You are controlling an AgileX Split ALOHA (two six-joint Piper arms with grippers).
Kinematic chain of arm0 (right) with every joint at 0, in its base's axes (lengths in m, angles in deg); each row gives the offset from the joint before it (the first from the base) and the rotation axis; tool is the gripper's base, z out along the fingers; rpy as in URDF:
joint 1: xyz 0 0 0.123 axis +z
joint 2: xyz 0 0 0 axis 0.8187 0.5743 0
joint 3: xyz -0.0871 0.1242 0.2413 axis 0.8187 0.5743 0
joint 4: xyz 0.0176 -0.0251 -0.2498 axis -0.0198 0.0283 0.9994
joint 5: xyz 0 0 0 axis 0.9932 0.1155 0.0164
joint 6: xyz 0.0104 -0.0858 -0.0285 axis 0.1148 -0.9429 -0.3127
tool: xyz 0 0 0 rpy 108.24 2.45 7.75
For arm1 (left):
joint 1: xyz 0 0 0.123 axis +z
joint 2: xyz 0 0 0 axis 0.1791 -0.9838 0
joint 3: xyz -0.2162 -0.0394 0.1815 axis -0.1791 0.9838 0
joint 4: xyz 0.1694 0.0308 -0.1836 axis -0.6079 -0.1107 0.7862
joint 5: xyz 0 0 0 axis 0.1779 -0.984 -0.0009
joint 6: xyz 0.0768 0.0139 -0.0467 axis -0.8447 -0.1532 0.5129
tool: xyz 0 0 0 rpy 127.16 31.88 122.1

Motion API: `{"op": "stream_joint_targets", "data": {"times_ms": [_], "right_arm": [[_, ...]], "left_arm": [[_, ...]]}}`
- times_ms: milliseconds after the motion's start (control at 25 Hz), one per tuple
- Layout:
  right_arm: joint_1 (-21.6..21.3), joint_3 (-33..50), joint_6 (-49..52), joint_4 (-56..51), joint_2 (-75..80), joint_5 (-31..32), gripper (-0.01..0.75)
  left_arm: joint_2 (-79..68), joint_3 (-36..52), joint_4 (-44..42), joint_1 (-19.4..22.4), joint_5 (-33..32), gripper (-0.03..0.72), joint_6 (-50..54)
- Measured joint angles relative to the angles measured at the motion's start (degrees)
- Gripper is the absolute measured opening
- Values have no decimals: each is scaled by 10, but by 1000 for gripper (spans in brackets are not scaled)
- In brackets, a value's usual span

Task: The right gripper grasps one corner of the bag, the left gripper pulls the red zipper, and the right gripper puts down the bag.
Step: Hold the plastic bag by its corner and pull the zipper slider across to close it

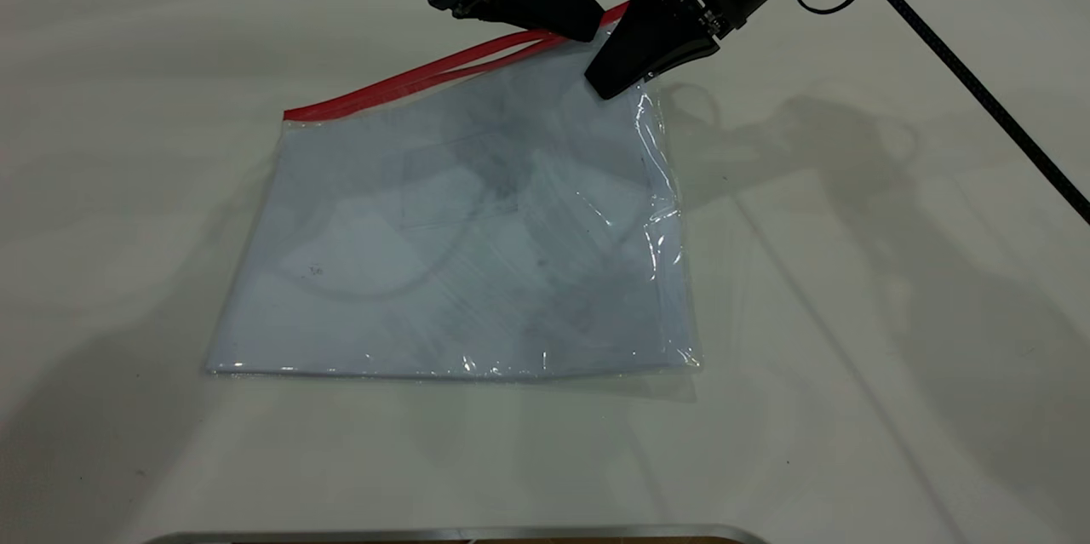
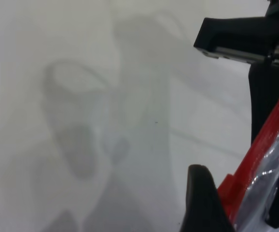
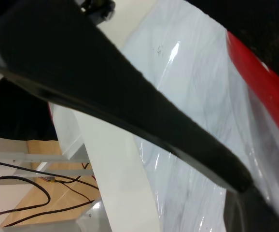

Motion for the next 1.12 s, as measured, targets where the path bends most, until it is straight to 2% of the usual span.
{"op": "stream_joint_targets", "data": {"times_ms": [200,640,1120], "right_arm": [[0,0,0,-1,0,0,33],[0,0,0,-4,0,0,33],[0,0,0,-5,0,0,33]], "left_arm": [[-3,0,13,0,-1,502,-14],[-3,0,23,0,1,408,-31],[-3,0,45,0,6,402,-75]]}}
